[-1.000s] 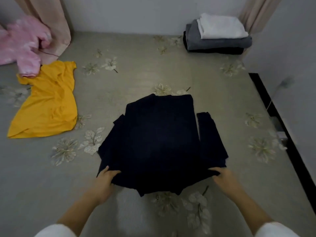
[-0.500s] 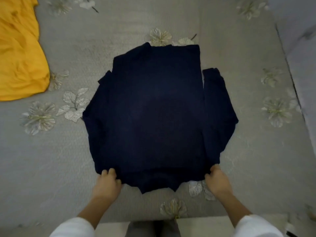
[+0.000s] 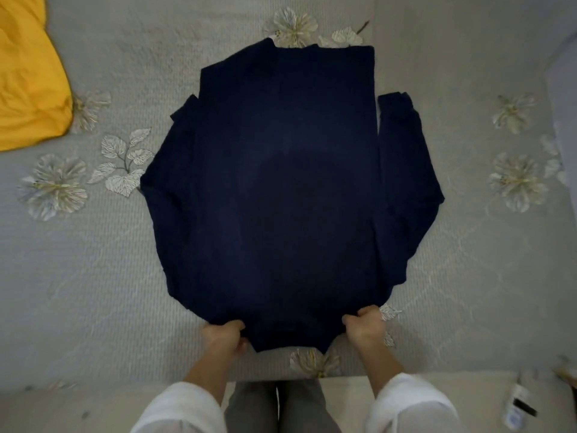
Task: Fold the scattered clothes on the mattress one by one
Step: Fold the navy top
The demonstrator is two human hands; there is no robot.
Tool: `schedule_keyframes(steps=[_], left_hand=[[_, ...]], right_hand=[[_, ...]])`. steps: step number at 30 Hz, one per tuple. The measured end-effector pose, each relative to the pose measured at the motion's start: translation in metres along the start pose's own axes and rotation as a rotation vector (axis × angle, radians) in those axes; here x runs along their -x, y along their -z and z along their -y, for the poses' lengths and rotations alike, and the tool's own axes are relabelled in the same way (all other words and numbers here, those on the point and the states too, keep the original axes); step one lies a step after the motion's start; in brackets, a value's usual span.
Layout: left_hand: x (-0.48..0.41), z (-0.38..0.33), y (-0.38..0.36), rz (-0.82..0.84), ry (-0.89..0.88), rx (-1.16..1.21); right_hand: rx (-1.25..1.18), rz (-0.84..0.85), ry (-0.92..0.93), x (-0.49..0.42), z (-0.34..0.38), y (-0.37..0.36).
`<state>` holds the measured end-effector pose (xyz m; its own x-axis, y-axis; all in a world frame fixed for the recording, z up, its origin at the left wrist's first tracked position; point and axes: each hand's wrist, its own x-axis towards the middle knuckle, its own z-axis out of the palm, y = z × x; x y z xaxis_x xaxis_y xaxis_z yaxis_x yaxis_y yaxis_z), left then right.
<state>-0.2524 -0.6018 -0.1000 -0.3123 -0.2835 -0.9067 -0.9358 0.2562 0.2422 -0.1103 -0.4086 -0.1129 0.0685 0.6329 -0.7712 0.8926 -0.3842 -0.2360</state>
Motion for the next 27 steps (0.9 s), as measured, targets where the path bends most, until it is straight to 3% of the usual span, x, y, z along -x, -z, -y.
schedule_keyframes(steps=[4,9,16,22,25,27], left_hand=[[0.003,-0.004,0.009,-0.092,-0.049,-0.112],[-0.002,-0.047,0.0,-0.358,-0.439,-0.427],[-0.039,-0.154,-0.065,-0.281,-1.049,-0.692],[-0.085,-0.282,-0.105,-0.306,-1.469,-0.712],[-0.1,-0.339,-0.12,-0.304,-1.462,-0.638],[-0.105,-0.37,-0.131,-0.284,-1.303,-0.563]], right_hand=[[0.214,0.055,0.026,0.003,0.003,0.006],[0.235,0.054,0.283,-0.001,0.068,0.017],[0.344,0.119,0.606,-0.034,0.182,-0.008],[0.5,-0.116,1.065,-0.076,0.275,-0.043],[0.596,-0.223,1.208,-0.105,0.307,-0.058],[0.689,-0.235,1.229,-0.124,0.321,-0.062]])
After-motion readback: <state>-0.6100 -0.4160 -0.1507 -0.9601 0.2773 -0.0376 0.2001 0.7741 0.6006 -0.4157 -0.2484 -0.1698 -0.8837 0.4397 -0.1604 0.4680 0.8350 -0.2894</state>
